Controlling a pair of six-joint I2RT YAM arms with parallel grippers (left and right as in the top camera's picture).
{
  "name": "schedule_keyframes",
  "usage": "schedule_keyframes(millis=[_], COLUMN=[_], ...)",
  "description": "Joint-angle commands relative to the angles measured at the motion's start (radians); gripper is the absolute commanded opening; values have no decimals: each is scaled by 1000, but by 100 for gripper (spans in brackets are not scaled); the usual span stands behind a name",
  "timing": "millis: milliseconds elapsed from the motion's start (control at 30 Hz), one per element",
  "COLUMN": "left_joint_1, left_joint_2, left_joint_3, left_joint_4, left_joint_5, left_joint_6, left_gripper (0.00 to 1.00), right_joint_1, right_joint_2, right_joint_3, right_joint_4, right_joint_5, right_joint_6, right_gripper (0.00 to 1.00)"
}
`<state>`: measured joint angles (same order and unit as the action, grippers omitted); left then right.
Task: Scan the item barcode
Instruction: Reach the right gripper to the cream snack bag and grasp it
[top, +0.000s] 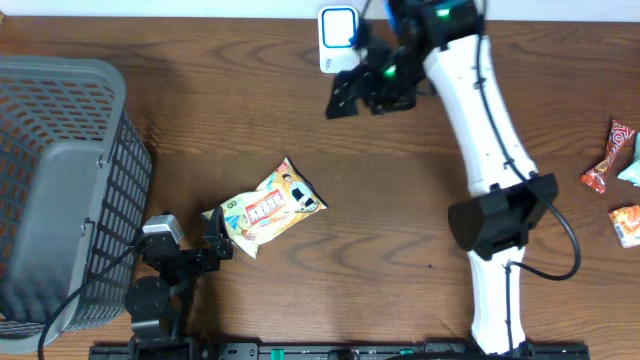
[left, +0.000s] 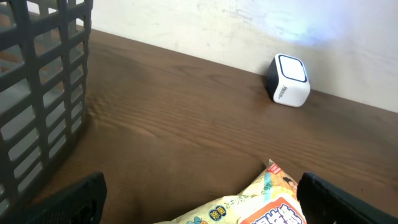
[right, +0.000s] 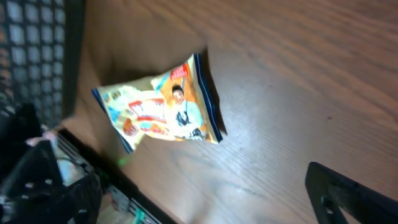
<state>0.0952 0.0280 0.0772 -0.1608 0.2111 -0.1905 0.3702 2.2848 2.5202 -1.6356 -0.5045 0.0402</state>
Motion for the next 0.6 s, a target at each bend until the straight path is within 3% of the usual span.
schedule_keyframes(millis=[0, 300, 567], left_joint_1=[-3, -3, -3], left_joint_2=[-3, -3, -3], left_joint_3=[-23, -23, -23], left_joint_4=[-11, -11, -11], left_joint_5=[6, 6, 6], left_joint_6=[-9, -9, -9], left_gripper=[98, 98, 98], right_joint_1=[59, 196, 209], right_joint_2=[0, 0, 0], right_joint_3=[3, -141, -381], right_joint_4=[-8, 16, 106], right_joint_5=[90, 166, 155], right_joint_6=[-10, 80, 550], right_gripper=[99, 99, 99])
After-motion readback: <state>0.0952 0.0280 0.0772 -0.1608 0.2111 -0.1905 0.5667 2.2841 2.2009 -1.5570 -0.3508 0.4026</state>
